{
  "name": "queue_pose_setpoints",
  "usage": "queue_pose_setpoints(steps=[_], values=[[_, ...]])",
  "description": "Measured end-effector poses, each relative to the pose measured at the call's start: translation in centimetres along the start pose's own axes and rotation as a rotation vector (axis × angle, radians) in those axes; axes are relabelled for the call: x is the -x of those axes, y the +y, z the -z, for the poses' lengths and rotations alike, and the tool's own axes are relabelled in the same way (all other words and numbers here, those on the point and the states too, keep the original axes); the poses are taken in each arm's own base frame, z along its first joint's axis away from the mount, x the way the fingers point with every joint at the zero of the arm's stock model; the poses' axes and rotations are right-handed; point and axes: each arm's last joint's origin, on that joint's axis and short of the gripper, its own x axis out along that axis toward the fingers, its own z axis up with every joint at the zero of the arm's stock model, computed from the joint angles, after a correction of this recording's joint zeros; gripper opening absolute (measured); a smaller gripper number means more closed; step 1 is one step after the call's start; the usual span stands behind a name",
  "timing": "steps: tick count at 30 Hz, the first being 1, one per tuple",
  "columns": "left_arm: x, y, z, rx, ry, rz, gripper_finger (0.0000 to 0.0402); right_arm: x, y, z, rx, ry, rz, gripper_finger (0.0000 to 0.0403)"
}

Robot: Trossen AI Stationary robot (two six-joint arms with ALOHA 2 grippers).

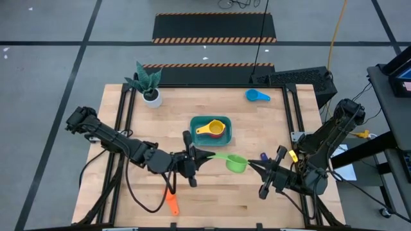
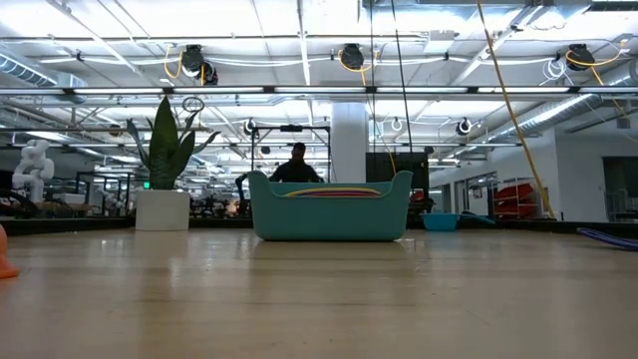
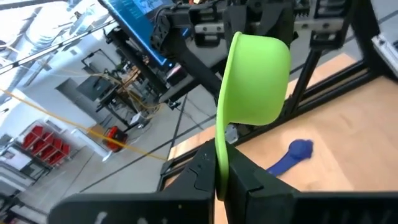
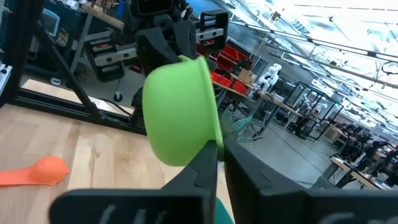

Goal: Nest measuring cups in basket
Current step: Stack the green measuring cup on top of the yellow measuring cup inside the light blue bin

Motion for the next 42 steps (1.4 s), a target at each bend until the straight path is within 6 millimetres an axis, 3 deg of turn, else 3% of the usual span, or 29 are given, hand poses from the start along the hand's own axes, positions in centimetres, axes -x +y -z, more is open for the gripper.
queue_pose_setpoints(steps=[10, 17, 22, 28, 36, 42], values=[[0.0, -0.1, 1.2, -0.104, 0.157, -0.078, 0.0007, 0.7, -0.3, 0.5, 0.099, 0.124, 0.197, 0.0071], [-0.5, 0.3, 2.7, -0.187, 0.257, -0.057, 0.0006, 1.2, -0.3, 0.4, 0.096, 0.116, 0.182, 0.0075], [-1.1, 1.2, 4.1, -0.201, 0.341, -0.174, 0.0009, 1.1, -0.3, 0.4, 0.117, 0.118, 0.181, 0.0075], [-1.9, 0.5, 7.6, -0.318, 0.413, -0.217, 0.0005, 0.8, -1.4, 0.0, 0.133, 0.129, 0.197, 0.0075], [-2.5, 0.1, 14.1, -0.5, 0.481, -0.258, 0.0007, 0.6, -3.9, -0.6, 0.113, 0.14, 0.224, 0.0075], [-2.5, 0.9, 18.2, -0.486, 0.476, -0.278, 0.0007, 0.1, -5.7, -0.5, 0.128, 0.161, 0.26, 0.0075]])
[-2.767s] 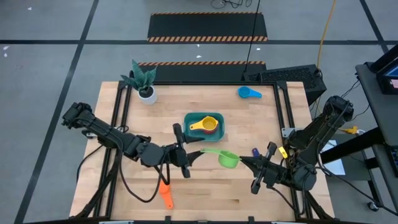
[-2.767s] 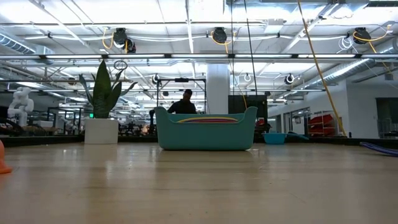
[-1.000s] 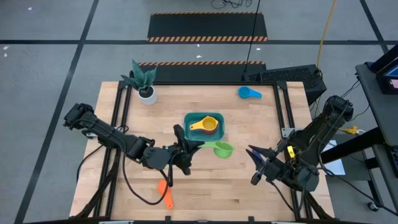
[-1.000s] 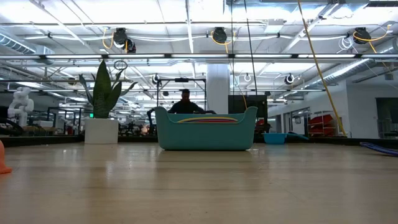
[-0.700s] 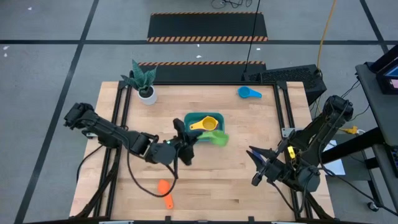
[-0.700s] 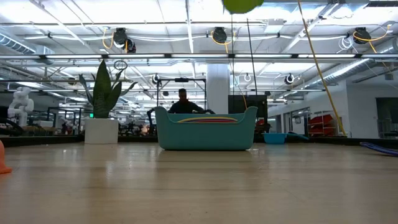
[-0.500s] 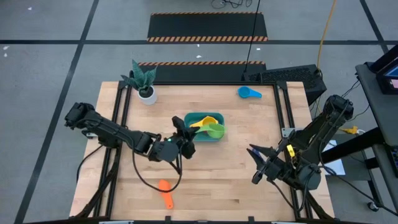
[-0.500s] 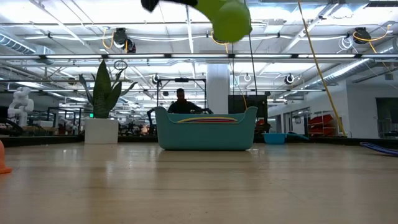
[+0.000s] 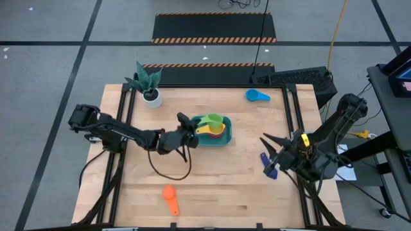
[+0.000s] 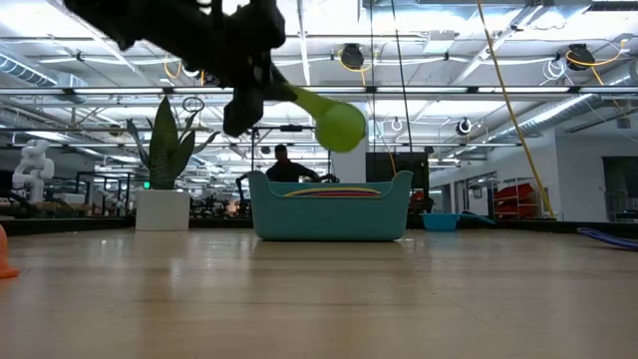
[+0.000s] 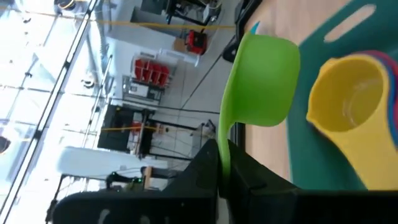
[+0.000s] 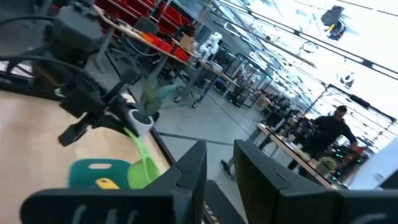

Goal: Nest measuring cups in basket
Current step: Stack the green measuring cup on top of the yellow measuring cup inside the light blue bin

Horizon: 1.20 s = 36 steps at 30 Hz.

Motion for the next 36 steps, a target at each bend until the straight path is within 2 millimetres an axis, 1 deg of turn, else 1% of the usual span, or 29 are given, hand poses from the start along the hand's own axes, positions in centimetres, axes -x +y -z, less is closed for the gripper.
queue_pose_setpoints(steps=[3, 6, 9, 12, 18, 20, 24, 27, 30, 33, 36], values=[[-0.6, -0.4, 1.2, 0.004, -0.015, 0.018, 0.0008, -0.7, -0.6, 0.2, -0.008, 0.015, 0.026, 0.0075], [-1.0, -0.7, 1.9, 0.01, -0.055, 0.058, 0.0008, -1.3, -1.0, 1.1, -0.004, 0.031, 0.052, 0.0075], [-1.0, -0.9, 2.1, 0.003, -0.099, 0.088, 0.0009, -1.8, -1.3, 2.0, -0.023, 0.046, 0.078, 0.0075], [-0.9, -1.0, 2.0, -0.017, -0.114, 0.095, 0.0009, -2.1, -1.8, 2.4, -0.089, 0.053, 0.096, 0.0075], [-1.0, -1.6, 2.3, -0.077, -0.138, 0.167, 0.0009, -2.2, -2.0, 2.2, -0.227, 0.045, 0.101, 0.0075], [-1.1, -1.5, 2.4, -0.096, -0.129, 0.16, 0.0009, -2.2, -1.8, 2.1, -0.266, 0.035, 0.092, 0.0075], [-1.2, -1.5, 2.4, -0.195, -0.136, 0.153, 0.001, -2.3, -1.1, 2.0, -0.321, -0.018, 0.026, 0.0075], [-1.2, -1.4, 2.4, -0.209, -0.146, 0.152, 0.001, -2.3, -0.7, 1.9, -0.349, -0.052, -0.021, 0.0075], [-1.5, -1.4, 2.7, -0.217, -0.142, 0.163, 0.001, -2.3, -0.7, 1.8, -0.408, -0.068, -0.043, 0.0075], [-1.8, -1.2, 2.9, -0.273, -0.139, 0.152, 0.001, -2.3, -0.7, 1.8, -0.459, -0.066, -0.044, 0.0075], [-2.0, -1.0, 3.0, -0.276, -0.161, 0.152, 0.001, -2.3, -0.7, 1.8, -0.506, -0.065, -0.045, 0.0075]])
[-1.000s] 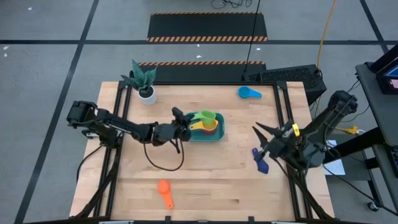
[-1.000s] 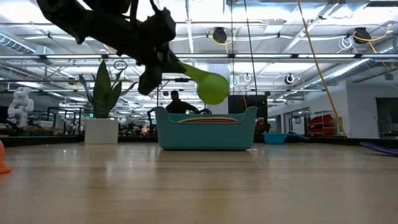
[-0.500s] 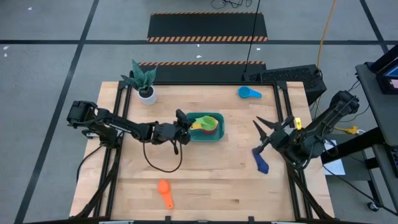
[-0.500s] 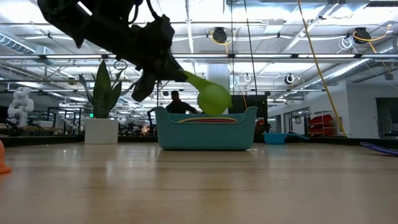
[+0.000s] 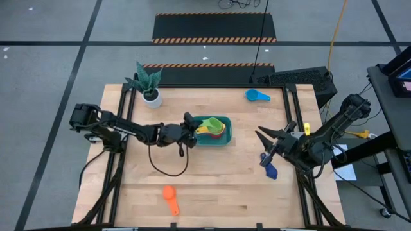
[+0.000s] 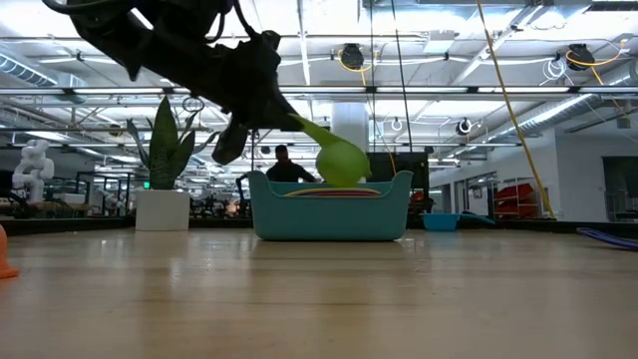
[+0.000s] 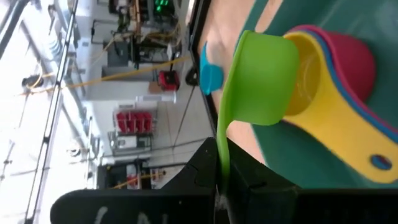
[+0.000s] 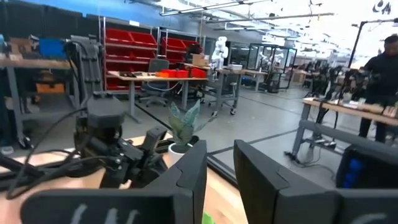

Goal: Nest measuring cups in basket
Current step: Stack the green measuring cup on top of the yellow measuring cup inside the light blue bin

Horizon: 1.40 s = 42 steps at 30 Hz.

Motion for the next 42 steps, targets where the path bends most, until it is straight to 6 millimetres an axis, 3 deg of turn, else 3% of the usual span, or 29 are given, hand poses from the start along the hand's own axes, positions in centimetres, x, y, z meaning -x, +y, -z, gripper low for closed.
queue_pose_setpoints(steps=[21, 38, 42], values=[[-1.2, 0.1, 1.7, -0.039, -0.089, 0.076, 0.0014, -0.3, 1.1, 0.6, -0.047, 0.002, 0.005, 0.0075], [-1.3, -0.3, 2.1, -0.065, -0.101, 0.126, 0.0161, -0.2, 1.1, 0.6, -0.023, 0.001, -0.001, 0.0075], [-1.2, -0.8, 2.2, -0.088, -0.086, 0.171, 0.0211, -0.2, 1.1, 0.6, -0.023, 0.001, -0.001, 0.0075]])
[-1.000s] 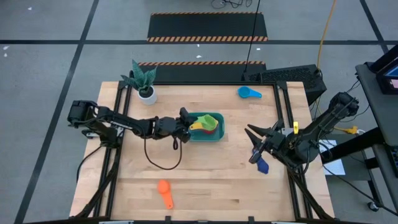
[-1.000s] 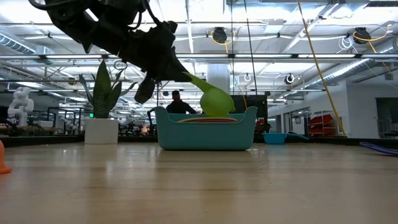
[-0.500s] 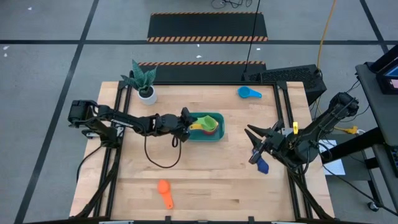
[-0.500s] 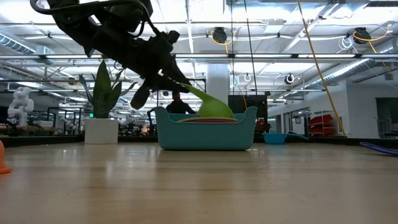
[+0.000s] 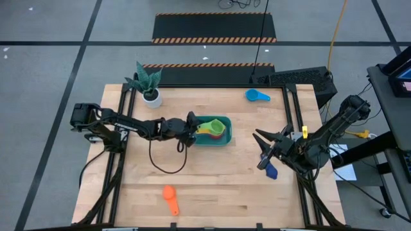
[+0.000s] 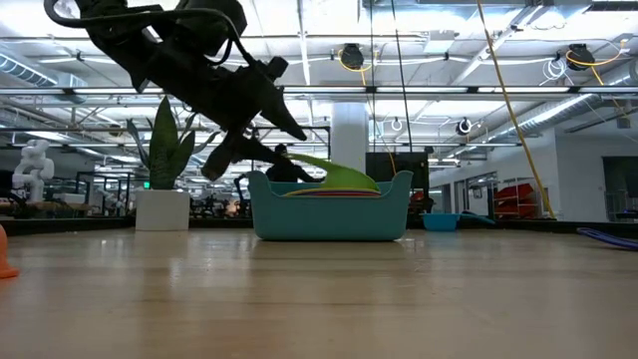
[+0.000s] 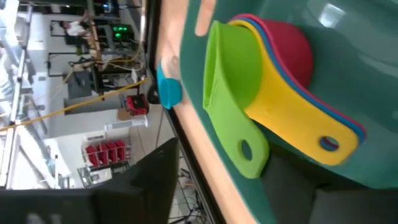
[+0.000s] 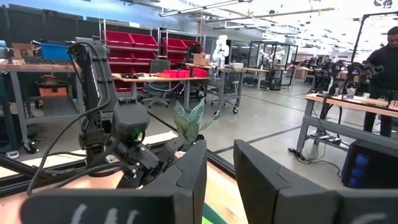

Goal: Nest measuring cups in basket
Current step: Stack the green measuring cup on top of the yellow measuring cup inside the light blue bin

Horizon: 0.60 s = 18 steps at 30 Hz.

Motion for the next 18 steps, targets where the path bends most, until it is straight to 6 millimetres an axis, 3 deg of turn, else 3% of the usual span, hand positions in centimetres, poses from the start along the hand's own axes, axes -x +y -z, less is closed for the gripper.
queue_pose_setpoints(steps=[9, 18], values=[[-0.1, 0.2, 0.4, 0.018, 0.058, -0.021, 0.0318, 0.0, 0.0, 0.0, -0.003, 0.0, 0.0, 0.0075], [-0.1, 0.5, 1.1, 0.032, 0.131, -0.036, 0.0335, 0.0, 0.0, 0.0, 0.0, 0.0, 0.0, 0.0075]])
